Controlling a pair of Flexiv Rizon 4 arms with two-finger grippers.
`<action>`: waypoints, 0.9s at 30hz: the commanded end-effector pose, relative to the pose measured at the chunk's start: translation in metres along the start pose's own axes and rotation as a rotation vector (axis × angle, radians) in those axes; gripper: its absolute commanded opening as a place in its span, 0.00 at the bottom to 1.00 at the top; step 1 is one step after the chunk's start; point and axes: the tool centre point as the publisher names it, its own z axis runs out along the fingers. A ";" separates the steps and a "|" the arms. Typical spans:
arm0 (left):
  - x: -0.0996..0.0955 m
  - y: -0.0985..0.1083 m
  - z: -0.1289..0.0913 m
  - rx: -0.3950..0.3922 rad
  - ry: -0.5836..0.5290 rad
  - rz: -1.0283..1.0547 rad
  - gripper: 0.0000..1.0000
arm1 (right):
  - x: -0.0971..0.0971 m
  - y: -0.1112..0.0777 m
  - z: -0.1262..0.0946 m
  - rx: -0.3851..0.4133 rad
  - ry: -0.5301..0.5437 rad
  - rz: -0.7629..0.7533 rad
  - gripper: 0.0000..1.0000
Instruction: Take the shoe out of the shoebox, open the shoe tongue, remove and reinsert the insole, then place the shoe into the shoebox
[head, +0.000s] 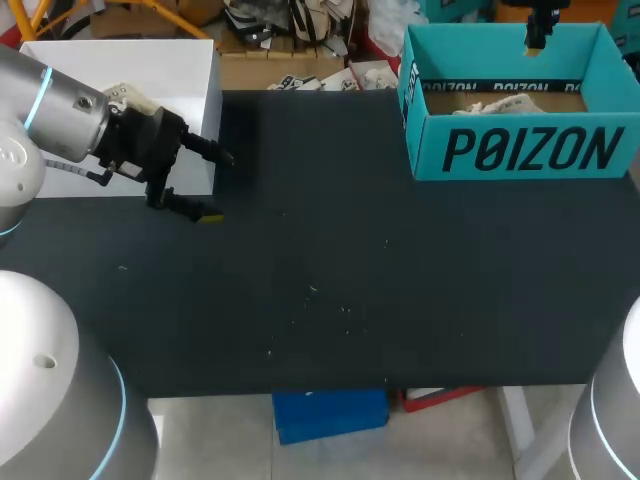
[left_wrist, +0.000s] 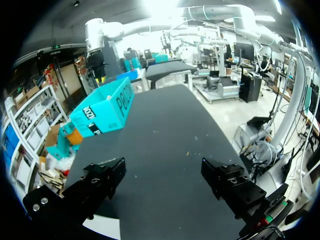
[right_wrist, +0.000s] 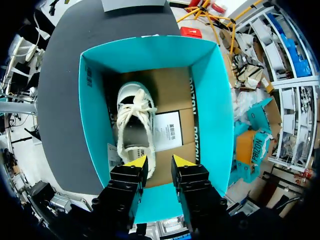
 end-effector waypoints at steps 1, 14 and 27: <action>0.001 0.000 0.001 -0.002 -0.003 0.001 1.00 | 0.048 0.000 -0.042 -0.043 -0.191 -0.015 0.41; 0.001 0.000 0.001 -0.002 -0.003 0.001 1.00 | 0.123 0.058 -0.056 -0.209 -0.228 -0.016 0.67; 0.001 0.000 0.001 -0.002 -0.003 0.001 1.00 | 0.195 0.130 -0.039 -0.244 -0.143 0.127 0.72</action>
